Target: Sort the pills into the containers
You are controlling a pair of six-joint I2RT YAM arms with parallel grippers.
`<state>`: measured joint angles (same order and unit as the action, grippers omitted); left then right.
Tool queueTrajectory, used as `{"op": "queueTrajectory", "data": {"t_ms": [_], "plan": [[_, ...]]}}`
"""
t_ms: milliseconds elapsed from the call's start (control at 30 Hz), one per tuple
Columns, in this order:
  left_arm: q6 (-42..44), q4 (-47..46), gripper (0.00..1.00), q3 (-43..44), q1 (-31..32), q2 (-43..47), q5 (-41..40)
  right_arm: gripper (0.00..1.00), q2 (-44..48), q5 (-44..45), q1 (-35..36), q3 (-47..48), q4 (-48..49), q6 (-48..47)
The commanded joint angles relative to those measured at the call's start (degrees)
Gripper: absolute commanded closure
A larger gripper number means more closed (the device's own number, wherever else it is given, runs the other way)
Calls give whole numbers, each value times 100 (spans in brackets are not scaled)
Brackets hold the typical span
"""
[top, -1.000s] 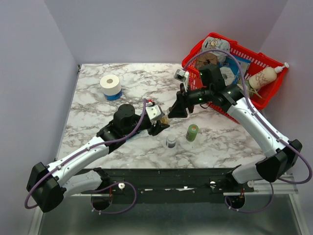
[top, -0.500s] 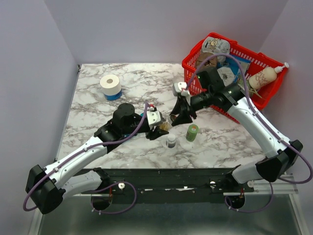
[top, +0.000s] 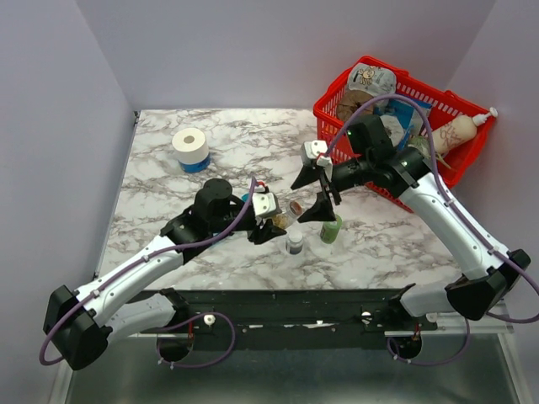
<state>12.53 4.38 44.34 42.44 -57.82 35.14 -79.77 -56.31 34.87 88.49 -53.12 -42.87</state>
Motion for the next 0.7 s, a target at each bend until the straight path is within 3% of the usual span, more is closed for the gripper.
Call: {"op": "queueTrajectory", "data": {"t_ms": [0,167,500,600,667], "plan": [[-268,-279,100,-136,-7,157,-577,8,277,594,-16,-95,776,2167],[-743,-684,100,-180,2,157,-1078,10,128,1262,-7,-271,988,3660],[-963,-931,100,-303,2,166,-1202,12,-443,1193,-7,-183,1208,4278],[-972,-922,100,-338,2,166,-1211,23,-522,982,-7,-122,1217,4278],[-972,-922,100,-356,2,157,-1211,42,-540,877,-7,-104,1217,4278]]}}
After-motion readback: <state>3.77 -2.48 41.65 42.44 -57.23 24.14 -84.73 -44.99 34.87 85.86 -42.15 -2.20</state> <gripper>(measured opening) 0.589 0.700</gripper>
